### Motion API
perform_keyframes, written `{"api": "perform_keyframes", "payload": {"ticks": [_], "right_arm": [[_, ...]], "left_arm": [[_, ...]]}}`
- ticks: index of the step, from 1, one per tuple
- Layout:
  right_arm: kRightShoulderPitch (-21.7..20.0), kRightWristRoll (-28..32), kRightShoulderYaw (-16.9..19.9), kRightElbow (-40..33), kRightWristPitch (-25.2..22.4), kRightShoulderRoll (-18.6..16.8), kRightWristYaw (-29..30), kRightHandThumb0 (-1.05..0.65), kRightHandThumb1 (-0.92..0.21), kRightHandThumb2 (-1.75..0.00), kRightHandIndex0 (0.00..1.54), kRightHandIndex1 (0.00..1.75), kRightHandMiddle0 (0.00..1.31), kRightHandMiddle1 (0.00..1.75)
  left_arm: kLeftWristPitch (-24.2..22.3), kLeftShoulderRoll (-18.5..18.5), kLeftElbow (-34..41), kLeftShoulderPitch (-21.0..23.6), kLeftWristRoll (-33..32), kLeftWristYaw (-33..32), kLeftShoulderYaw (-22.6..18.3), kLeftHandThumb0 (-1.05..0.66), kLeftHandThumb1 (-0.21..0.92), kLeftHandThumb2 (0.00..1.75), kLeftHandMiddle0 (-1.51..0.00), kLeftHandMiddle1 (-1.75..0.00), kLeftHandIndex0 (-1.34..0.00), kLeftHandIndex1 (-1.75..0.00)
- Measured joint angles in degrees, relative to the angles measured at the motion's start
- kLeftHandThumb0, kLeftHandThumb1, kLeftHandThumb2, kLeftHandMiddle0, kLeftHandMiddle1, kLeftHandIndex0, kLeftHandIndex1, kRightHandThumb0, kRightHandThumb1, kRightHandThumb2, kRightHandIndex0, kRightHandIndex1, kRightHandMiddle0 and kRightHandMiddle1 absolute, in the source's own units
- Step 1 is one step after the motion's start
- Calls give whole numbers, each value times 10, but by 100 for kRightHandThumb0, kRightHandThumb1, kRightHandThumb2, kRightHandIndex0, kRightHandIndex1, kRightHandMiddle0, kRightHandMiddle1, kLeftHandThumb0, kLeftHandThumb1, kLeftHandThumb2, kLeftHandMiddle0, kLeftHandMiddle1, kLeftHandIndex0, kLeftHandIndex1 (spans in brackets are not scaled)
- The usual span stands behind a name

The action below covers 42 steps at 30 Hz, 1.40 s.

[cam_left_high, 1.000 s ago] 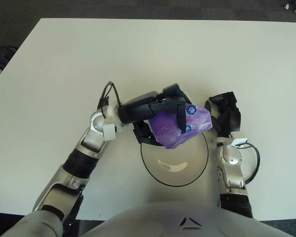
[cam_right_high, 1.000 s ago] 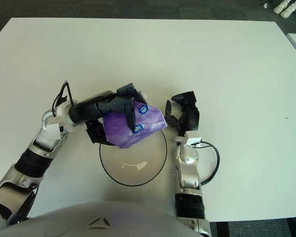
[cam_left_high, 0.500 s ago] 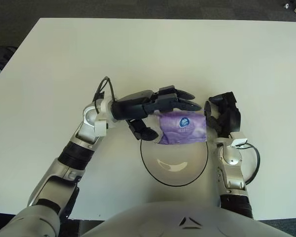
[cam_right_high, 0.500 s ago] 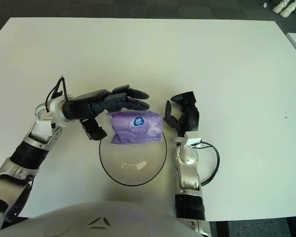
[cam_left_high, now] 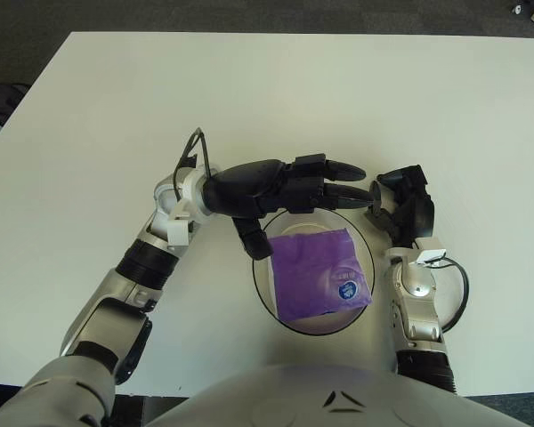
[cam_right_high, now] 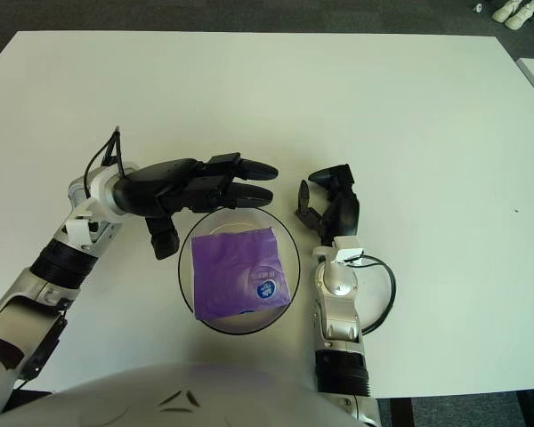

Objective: Put the tissue paper into the plate.

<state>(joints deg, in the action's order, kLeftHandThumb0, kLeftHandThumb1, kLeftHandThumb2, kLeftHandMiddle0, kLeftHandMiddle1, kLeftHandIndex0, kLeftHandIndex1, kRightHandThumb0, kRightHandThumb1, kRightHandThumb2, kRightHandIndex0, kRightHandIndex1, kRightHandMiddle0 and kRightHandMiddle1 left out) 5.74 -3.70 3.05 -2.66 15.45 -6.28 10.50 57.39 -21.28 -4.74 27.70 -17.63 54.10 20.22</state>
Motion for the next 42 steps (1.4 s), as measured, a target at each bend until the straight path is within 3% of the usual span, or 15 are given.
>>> {"api": "perform_keyframes", "payload": {"ticks": [9,20,24,27,31,34,35,37,38,42], "right_arm": [[-1,1,0,8,14,0,-2,-39,-65,-90,60,134,36,175],[-1,2,1,15,28,2,-7,-38,-70,-83,58,133,32,175],[1,2,0,4,9,2,-9,-38,-71,-82,56,132,31,175],[1,2,-1,-3,-3,2,-9,-38,-70,-83,56,132,32,175],[-3,2,-1,-4,0,3,-9,-38,-70,-84,55,132,32,175],[-6,1,0,-1,9,4,-9,-38,-70,-83,55,134,32,175],[-7,0,0,1,11,4,-9,-38,-71,-83,55,134,32,175],[-8,-1,0,7,16,6,-8,-38,-71,-82,55,135,31,175],[-8,-2,0,12,18,7,-7,-38,-71,-82,55,136,31,175],[-7,-5,1,22,27,10,-5,-37,-72,-80,56,137,31,175]], "left_arm": [[16,-2,-18,19,-9,18,6,-102,92,104,0,-31,0,-9],[49,-4,-34,19,31,8,-1,-99,92,106,0,-20,0,-1],[47,2,-34,10,79,-24,-23,-97,92,108,0,-20,0,0],[1,7,-21,-6,91,-62,-44,-94,92,108,0,-28,0,-9],[-96,18,-8,-37,60,-112,-65,-85,91,98,-3,-82,0,-59],[-171,33,15,-62,28,-152,-77,-70,79,100,-19,-139,0,-134],[-196,42,25,-72,18,-171,-81,-69,78,101,-21,-145,0,-141],[-246,67,49,-89,-2,-211,-90,-50,79,82,-33,-162,-15,-161],[-271,83,60,-99,-11,-237,-95,-47,78,81,-36,-164,-18,-164],[-287,153,70,-125,-10,-325,-124,-41,65,91,-61,-172,-34,-172]]}}
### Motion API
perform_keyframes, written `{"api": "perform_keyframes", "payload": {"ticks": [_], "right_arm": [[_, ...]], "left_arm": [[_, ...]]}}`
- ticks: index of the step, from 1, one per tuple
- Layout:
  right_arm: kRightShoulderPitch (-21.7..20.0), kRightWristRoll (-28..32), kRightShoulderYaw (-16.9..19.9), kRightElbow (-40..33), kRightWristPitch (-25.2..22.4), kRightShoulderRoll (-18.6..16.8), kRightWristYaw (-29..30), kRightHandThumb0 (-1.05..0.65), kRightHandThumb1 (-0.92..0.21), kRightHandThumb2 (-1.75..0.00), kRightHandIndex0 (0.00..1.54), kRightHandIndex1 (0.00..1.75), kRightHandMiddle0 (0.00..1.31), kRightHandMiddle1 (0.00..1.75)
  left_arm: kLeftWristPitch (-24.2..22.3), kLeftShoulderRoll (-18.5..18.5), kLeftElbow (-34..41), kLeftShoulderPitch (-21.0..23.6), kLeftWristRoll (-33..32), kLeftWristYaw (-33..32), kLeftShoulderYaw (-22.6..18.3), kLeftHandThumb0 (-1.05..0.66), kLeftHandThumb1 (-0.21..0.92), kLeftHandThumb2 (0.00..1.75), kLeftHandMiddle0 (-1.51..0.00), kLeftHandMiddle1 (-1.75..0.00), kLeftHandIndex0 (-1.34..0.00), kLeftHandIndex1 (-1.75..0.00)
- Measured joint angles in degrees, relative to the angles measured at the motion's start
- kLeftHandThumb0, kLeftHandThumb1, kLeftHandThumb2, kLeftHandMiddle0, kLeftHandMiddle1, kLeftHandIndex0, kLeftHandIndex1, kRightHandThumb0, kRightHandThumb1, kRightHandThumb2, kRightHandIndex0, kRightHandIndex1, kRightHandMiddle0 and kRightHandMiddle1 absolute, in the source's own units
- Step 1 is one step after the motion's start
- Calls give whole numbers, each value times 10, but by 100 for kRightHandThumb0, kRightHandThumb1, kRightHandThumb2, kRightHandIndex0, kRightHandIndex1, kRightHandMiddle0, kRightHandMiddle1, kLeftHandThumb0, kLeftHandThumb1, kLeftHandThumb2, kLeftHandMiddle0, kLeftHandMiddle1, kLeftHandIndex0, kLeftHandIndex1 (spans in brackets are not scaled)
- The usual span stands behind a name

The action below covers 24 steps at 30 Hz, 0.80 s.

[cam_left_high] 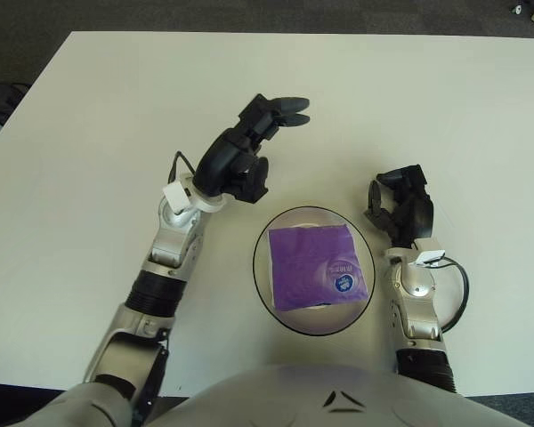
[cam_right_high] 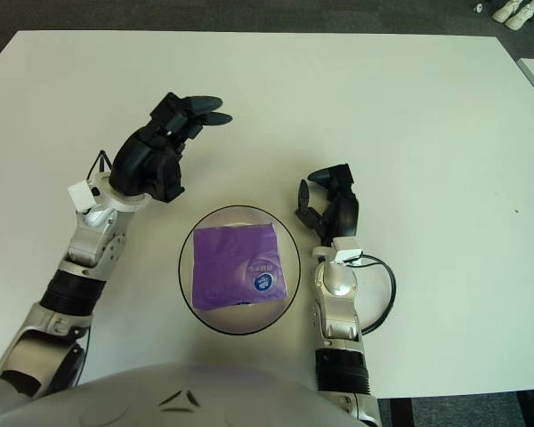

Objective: Put the tissue paper into the plate.

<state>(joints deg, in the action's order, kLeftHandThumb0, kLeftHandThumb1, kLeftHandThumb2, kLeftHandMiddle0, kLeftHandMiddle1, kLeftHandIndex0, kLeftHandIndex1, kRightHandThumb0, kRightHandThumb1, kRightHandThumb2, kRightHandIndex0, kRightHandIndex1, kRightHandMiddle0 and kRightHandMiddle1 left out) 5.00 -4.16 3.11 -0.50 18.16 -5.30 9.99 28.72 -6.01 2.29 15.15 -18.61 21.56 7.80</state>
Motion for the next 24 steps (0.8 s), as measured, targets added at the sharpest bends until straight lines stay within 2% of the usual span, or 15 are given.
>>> {"api": "perform_keyframes", "payload": {"ticks": [6,8,10,13,24], "right_arm": [[-1,-4,-1,5,3,5,1,-37,-72,-80,55,137,31,175],[-1,-8,-1,5,3,6,1,-37,-72,-80,55,137,31,175],[-2,-10,-1,5,3,7,1,-38,-72,-80,56,138,31,175],[-2,-12,-1,7,5,9,1,-38,-72,-80,56,138,31,175],[-3,-12,-1,17,14,10,2,-38,-71,-81,58,137,31,175]], "left_arm": [[-18,75,14,-22,-7,-69,-21,-43,48,112,-89,-174,-48,-174],[-22,88,14,-23,-13,-77,-28,-44,44,116,-94,-175,-51,-175],[-24,97,13,-21,-20,-80,-36,-47,35,129,-112,-175,-59,-175],[-22,116,2,-14,-44,-81,-56,-50,28,137,-125,-175,-65,-175],[19,133,-38,4,-76,-80,-90,-53,21,145,-137,-175,-70,-175]]}}
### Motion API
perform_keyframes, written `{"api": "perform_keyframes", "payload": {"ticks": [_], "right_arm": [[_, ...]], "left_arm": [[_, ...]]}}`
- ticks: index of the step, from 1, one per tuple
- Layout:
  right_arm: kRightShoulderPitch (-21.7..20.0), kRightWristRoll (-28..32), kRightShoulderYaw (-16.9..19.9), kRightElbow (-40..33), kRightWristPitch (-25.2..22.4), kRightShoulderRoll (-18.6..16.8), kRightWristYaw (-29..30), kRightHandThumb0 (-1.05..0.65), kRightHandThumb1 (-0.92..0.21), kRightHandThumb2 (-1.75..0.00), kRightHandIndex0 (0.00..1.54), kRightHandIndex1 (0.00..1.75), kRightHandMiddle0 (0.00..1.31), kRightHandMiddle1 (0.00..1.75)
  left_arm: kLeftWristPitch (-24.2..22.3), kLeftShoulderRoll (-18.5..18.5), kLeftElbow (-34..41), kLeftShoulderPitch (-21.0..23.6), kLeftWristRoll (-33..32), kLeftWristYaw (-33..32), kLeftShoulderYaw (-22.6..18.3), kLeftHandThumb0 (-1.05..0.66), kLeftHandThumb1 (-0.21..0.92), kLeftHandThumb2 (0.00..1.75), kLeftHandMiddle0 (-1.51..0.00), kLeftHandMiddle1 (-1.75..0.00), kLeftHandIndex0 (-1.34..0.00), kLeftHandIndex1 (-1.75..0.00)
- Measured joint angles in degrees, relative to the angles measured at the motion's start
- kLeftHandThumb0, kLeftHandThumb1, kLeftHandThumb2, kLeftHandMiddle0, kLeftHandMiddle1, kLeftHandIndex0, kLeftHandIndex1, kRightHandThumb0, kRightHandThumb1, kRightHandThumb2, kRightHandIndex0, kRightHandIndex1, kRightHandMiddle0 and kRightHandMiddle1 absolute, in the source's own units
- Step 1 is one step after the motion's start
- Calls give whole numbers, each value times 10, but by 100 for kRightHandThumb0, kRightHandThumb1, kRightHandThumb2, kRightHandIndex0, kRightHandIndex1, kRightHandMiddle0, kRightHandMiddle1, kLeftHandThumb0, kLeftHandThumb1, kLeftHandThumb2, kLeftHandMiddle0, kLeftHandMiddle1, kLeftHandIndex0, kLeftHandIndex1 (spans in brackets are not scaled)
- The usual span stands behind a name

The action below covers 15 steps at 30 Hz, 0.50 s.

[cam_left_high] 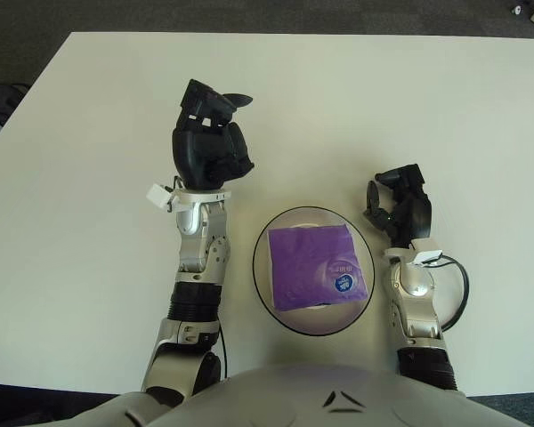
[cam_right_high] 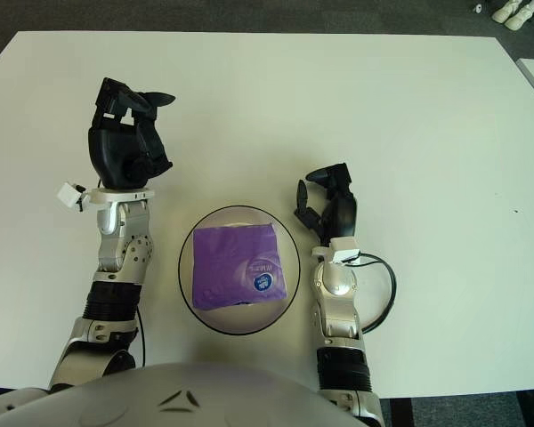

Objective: Put the tissue paper into the plate.

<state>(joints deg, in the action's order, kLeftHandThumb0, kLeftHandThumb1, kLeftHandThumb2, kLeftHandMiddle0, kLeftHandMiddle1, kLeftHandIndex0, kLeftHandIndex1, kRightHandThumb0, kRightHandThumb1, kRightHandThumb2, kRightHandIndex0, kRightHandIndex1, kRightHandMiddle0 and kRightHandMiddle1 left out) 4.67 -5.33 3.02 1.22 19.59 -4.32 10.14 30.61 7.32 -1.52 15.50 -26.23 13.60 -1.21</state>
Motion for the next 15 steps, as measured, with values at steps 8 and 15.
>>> {"api": "perform_keyframes", "payload": {"ticks": [8,15], "right_arm": [[0,1,1,3,5,0,0,-38,-71,-82,58,136,32,175],[0,1,2,5,12,0,0,-38,-69,-84,59,138,33,175]], "left_arm": [[33,1,-41,-1,0,-16,-19,-53,20,146,-138,-175,-71,-175],[60,2,-79,-5,23,-60,-35,-54,18,149,-136,-175,-73,-175]]}}
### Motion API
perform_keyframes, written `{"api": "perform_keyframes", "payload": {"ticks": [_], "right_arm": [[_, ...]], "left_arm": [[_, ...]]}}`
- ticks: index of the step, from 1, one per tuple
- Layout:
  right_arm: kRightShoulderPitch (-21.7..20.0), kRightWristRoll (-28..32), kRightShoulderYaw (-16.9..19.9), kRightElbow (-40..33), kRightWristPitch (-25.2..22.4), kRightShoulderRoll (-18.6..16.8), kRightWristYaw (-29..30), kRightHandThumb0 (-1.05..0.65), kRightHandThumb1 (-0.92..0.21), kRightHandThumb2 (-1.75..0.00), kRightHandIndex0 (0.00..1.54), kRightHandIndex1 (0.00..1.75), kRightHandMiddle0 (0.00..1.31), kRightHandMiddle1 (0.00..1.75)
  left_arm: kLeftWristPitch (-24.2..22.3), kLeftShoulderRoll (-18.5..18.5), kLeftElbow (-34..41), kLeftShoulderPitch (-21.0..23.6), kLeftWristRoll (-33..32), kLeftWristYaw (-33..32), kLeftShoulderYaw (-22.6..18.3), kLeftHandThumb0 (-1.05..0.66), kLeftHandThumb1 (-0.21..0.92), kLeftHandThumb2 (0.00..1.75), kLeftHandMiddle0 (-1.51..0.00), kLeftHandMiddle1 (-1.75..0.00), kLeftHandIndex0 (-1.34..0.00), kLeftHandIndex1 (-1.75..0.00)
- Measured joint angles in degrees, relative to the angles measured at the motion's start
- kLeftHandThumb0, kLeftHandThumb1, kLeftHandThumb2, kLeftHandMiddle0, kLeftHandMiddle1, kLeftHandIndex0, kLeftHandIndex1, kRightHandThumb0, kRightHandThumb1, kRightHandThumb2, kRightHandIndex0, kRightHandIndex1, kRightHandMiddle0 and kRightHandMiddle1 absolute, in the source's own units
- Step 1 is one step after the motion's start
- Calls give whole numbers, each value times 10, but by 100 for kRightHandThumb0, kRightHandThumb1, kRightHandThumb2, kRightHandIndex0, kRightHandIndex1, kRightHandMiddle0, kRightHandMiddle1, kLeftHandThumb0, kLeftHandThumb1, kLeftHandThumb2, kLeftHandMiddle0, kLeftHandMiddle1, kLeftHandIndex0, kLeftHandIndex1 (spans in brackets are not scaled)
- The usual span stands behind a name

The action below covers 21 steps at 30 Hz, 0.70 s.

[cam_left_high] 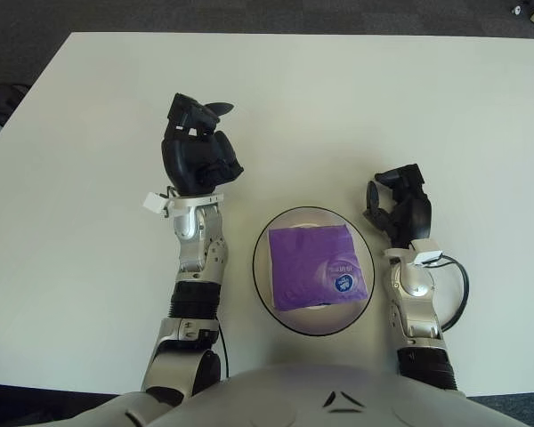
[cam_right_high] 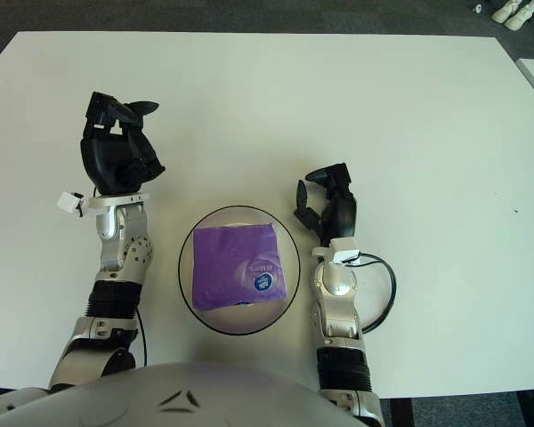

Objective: Put the tissue paper into the plate.

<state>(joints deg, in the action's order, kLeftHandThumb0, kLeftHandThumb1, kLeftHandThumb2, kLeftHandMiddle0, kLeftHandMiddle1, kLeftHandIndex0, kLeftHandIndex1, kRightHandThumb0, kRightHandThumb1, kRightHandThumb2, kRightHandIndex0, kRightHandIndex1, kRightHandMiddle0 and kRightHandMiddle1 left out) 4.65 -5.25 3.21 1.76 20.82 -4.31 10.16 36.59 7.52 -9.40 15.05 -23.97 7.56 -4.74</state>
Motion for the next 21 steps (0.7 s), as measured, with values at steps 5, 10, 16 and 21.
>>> {"api": "perform_keyframes", "payload": {"ticks": [5,10,16,21], "right_arm": [[0,0,0,4,10,0,0,-38,-69,-84,59,138,33,175],[0,0,0,4,8,0,0,-38,-71,-83,58,137,32,175],[0,0,0,-5,-7,-1,0,-38,-68,-86,58,137,34,175],[0,0,0,-6,-11,-3,1,-39,-67,-88,59,137,35,175]], "left_arm": [[-6,0,-4,-3,21,-48,-6,-53,20,147,-121,-175,-71,-175],[-28,-1,-1,-9,43,-90,-6,-52,23,144,-114,-175,-69,-175],[-55,-6,0,-26,66,-108,-2,-51,24,142,-113,-175,-68,-175],[-86,-11,-1,-52,78,-107,5,-52,22,144,-118,-175,-69,-175]]}}
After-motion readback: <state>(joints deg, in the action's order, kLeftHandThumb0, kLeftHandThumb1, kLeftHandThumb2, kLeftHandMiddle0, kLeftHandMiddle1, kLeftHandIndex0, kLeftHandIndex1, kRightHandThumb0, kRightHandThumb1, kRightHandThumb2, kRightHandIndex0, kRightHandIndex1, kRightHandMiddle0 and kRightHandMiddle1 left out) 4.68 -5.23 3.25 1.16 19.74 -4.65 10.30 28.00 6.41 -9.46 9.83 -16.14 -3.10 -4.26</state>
